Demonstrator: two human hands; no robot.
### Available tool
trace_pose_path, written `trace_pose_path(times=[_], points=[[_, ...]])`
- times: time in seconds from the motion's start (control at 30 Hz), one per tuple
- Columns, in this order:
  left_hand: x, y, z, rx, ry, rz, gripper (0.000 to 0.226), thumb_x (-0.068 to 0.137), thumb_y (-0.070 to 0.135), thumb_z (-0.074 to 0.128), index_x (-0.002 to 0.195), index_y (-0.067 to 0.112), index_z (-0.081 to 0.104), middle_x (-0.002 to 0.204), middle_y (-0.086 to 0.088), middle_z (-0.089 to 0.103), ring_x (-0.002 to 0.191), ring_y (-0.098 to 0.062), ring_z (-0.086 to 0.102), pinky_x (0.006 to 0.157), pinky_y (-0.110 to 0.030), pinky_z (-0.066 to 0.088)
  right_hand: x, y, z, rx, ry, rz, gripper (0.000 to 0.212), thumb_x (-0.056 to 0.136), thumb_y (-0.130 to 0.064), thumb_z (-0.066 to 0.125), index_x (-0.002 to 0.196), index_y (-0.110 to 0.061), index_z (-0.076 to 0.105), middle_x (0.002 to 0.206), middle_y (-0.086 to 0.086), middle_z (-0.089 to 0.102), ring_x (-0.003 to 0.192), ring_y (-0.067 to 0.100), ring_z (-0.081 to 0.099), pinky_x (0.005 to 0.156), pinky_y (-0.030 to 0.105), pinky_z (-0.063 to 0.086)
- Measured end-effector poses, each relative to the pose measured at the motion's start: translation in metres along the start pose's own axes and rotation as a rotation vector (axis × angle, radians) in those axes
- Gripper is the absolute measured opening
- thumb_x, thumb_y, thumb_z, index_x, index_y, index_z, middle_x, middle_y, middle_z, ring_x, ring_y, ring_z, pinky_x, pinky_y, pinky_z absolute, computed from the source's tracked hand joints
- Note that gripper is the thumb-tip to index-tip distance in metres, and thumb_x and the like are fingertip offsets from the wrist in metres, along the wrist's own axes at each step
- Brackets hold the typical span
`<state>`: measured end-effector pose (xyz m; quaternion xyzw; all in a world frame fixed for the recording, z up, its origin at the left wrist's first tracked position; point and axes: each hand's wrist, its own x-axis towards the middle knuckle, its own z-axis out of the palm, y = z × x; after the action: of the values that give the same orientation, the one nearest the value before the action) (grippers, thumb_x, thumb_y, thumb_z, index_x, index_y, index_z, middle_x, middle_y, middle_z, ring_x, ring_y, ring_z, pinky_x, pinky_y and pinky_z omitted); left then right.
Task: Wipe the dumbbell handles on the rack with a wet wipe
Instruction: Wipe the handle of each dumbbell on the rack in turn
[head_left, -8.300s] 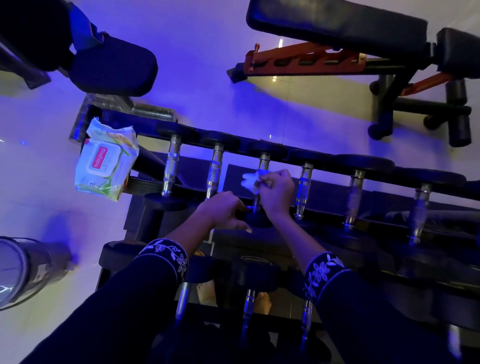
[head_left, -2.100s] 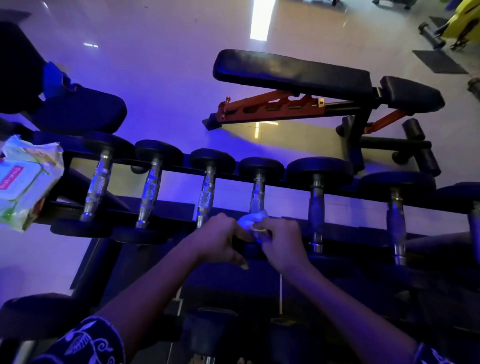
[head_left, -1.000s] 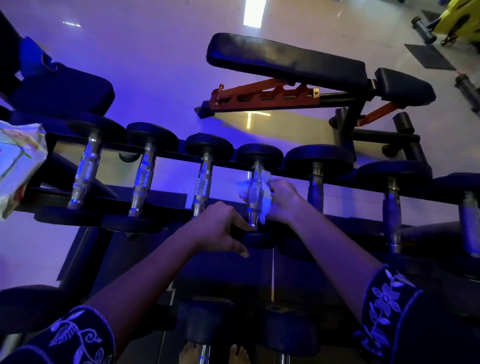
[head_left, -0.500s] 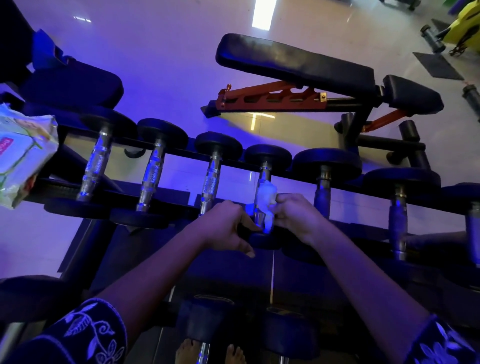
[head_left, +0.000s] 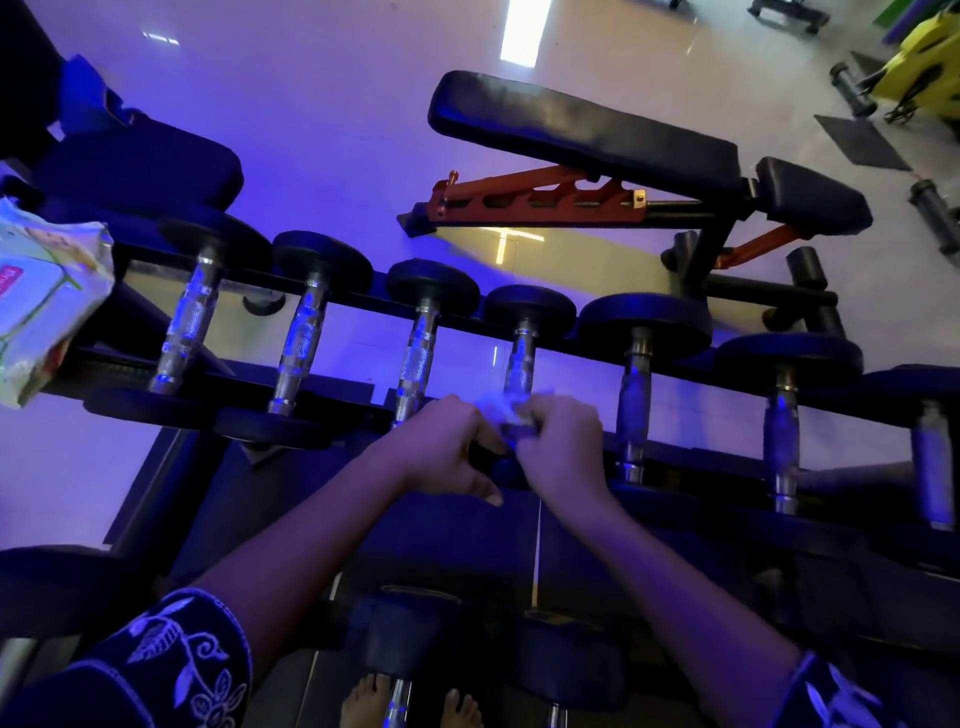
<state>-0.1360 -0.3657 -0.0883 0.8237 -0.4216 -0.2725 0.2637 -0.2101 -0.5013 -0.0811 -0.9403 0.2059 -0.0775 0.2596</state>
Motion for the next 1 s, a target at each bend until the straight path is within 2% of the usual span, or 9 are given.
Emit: trace_pose_path(times=[0.23, 0.37, 0.5, 0.6, 0.7, 0.77, 0.83, 0.93, 1.0], points=[[-0.004, 0.001, 0.005, 0.098, 0.013, 0.053, 0.055, 0.073, 0.041, 0.082, 0.123, 0.024, 0.068, 0.093, -0.001, 0.075, 0.086, -0.017, 0.066, 0.073, -0.028, 0.049, 0.076, -0.003, -0.008, 0.333, 0.164, 0.244, 0.007, 0.077, -0.010, 0.071, 0.082, -0.006, 0.068, 0.075, 0.002, 0.063, 0.070, 0.015, 0.056, 0.062, 0.021, 0.038], [-0.016, 0.001, 0.022, 0.448, 0.025, 0.117, 0.070, 0.079, 0.033, 0.074, 0.143, 0.023, 0.045, 0.114, -0.003, 0.065, 0.106, -0.024, 0.062, 0.093, -0.039, 0.049, 0.029, 0.011, 0.002, 0.325, 0.004, 0.303, 0.014, 0.077, -0.012, 0.070, 0.071, -0.015, 0.059, 0.073, 0.003, 0.064, 0.072, 0.022, 0.059, 0.064, 0.029, 0.044], [-0.024, -0.001, 0.042, 0.773, 0.183, 0.120, 0.081, 0.061, 0.020, 0.080, 0.130, 0.017, 0.039, 0.078, -0.003, 0.063, 0.071, -0.024, 0.068, 0.092, -0.053, 0.050, 0.034, 0.025, 0.001, 0.674, -0.101, 0.518, 0.009, 0.074, -0.017, 0.070, 0.073, -0.009, 0.066, 0.080, 0.017, 0.071, 0.077, 0.030, 0.067, 0.071, 0.044, 0.055], [-0.021, 0.025, 0.031, 0.768, 0.027, 0.044, 0.069, 0.081, 0.008, 0.056, 0.142, 0.018, 0.026, 0.091, -0.007, 0.061, 0.087, -0.028, 0.064, 0.113, -0.059, 0.023, 0.056, 0.021, 0.005, 0.728, -0.115, 0.580, 0.020, 0.073, -0.019, 0.066, 0.082, -0.001, 0.064, 0.088, 0.023, 0.069, 0.077, 0.030, 0.066, 0.068, 0.042, 0.053], [-0.007, 0.069, 0.022, 0.935, -0.073, -0.092, 0.047, 0.091, 0.001, 0.042, 0.137, 0.008, 0.043, 0.108, -0.012, 0.065, 0.097, -0.034, 0.065, 0.115, -0.065, -0.001, 0.059, 0.019, 0.007, 0.779, -0.181, 0.602, 0.012, 0.077, -0.015, 0.067, 0.078, -0.006, 0.059, 0.081, 0.017, 0.066, 0.076, 0.029, 0.064, 0.067, 0.040, 0.049], [0.005, 0.091, 0.027, 1.080, -0.139, -0.116, 0.032, 0.093, 0.004, 0.045, 0.121, 0.009, 0.060, 0.114, -0.016, 0.065, 0.096, -0.044, 0.066, 0.110, -0.073, -0.001, 0.061, 0.020, 0.004, 0.750, -0.220, 0.587, 0.008, 0.075, -0.018, 0.069, 0.074, -0.014, 0.062, 0.083, 0.012, 0.068, 0.078, 0.027, 0.066, 0.070, 0.041, 0.052], [0.009, 0.099, 0.034, 1.136, -0.175, -0.058, 0.028, 0.093, 0.003, 0.046, 0.113, 0.008, 0.066, 0.092, -0.013, 0.067, 0.088, -0.046, 0.067, 0.107, -0.076, 0.008, 0.066, 0.020, -0.003, 0.686, -0.200, 0.552, 0.018, 0.064, -0.024, 0.073, 0.076, -0.012, 0.067, 0.086, 0.010, 0.071, 0.080, 0.027, 0.068, 0.075, 0.047, 0.056], [-0.006, 0.078, 0.038, 1.077, -0.020, 0.076, 0.035, 0.088, 0.009, 0.054, 0.120, 0.016, 0.063, 0.087, -0.002, 0.070, 0.086, -0.028, 0.070, 0.109, -0.065, 0.027, 0.064, 0.023, -0.012, 0.741, -0.201, 0.527, 0.021, 0.067, -0.014, 0.078, 0.078, 0.001, 0.068, 0.081, 0.020, 0.068, 0.074, 0.025, 0.062, 0.070, 0.047, 0.054], [-0.018, 0.051, 0.026, 0.864, 0.043, 0.016, 0.046, 0.088, 0.014, 0.054, 0.133, 0.024, 0.052, 0.112, 0.004, 0.066, 0.103, -0.020, 0.066, 0.114, -0.064, 0.014, 0.058, 0.025, -0.015, 0.798, -0.210, 0.505, 0.014, 0.075, -0.010, 0.074, 0.080, 0.002, 0.070, 0.084, 0.023, 0.069, 0.074, 0.025, 0.062, 0.071, 0.040, 0.051]])
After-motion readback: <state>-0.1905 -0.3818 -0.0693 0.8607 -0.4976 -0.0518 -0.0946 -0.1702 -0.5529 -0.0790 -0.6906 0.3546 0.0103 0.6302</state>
